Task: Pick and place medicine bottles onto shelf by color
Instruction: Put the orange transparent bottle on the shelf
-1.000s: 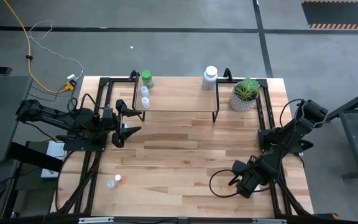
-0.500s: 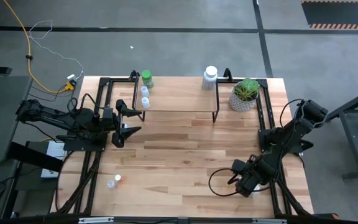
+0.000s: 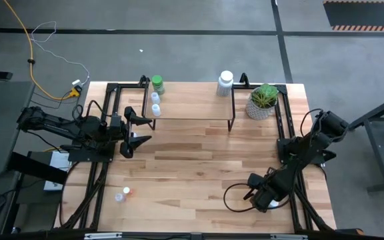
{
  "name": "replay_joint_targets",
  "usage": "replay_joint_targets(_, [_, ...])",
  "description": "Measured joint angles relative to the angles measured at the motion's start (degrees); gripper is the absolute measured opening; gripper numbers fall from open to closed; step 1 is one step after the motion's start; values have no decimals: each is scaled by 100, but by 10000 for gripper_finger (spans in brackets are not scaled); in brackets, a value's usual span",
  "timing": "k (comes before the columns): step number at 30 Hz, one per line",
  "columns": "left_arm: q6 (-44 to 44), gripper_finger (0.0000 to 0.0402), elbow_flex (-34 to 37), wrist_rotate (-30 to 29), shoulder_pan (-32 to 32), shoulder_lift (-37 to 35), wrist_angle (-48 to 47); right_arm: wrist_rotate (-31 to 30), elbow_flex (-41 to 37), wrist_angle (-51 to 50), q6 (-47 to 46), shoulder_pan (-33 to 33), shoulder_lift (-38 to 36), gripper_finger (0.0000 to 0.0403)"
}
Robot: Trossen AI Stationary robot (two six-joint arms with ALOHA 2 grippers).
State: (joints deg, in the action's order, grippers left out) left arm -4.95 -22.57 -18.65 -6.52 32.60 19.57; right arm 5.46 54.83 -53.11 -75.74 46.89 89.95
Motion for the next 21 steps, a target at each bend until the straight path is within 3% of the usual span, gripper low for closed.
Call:
replay_joint_targets(8, [0, 305, 0, 0, 0, 0, 0, -2, 1, -43, 38, 0, -4, 186])
replay_joint_targets(14, [0, 305, 0, 0, 0, 0, 0, -120, 290, -262, 343, -13, -2, 195])
replay_joint_targets(21, [2, 305, 0, 0, 0, 0, 0, -875, 1299, -638, 1313, -314, -2, 204])
